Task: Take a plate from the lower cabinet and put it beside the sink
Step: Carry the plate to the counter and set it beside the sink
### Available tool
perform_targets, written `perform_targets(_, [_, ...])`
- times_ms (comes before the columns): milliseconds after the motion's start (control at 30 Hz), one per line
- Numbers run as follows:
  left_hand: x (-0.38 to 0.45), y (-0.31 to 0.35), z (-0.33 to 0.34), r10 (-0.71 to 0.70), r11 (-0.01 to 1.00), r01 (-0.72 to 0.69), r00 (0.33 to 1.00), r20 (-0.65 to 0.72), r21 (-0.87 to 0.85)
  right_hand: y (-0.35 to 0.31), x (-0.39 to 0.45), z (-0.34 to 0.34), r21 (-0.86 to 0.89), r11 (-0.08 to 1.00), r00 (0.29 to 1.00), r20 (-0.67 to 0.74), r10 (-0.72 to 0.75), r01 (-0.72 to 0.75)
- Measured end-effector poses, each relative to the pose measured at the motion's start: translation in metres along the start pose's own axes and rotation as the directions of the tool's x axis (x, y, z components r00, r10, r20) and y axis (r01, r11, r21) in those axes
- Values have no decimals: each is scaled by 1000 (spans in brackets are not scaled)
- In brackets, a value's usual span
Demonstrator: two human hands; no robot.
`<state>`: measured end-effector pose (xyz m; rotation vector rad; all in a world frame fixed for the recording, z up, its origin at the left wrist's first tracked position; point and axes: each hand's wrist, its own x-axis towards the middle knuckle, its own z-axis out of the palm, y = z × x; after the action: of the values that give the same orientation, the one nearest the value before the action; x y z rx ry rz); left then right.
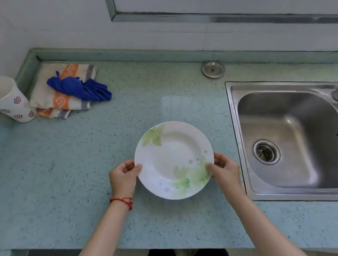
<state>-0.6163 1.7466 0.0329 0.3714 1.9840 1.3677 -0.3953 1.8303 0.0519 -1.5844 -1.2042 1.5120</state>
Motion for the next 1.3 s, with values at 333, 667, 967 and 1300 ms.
perform_targets(333, [8,-2,4,-3,998,4,1000,-10,58,4,13,4,-34,999,1000,12,19,-18])
perform_targets(667, [19,4,9,4,998,-3,1000,-23,55,0,29,8,-57,998,999,9,35,-34])
perform_targets(967, [36,20,20,-1,999,1,1000,-12,51,-8,49,14,-58,998,1000,-1,14,-14])
perform_targets(1300, [45,23,24,0,1000,1,1000,-5,26,-9,60,18,-93,996,999,-23,-23,20])
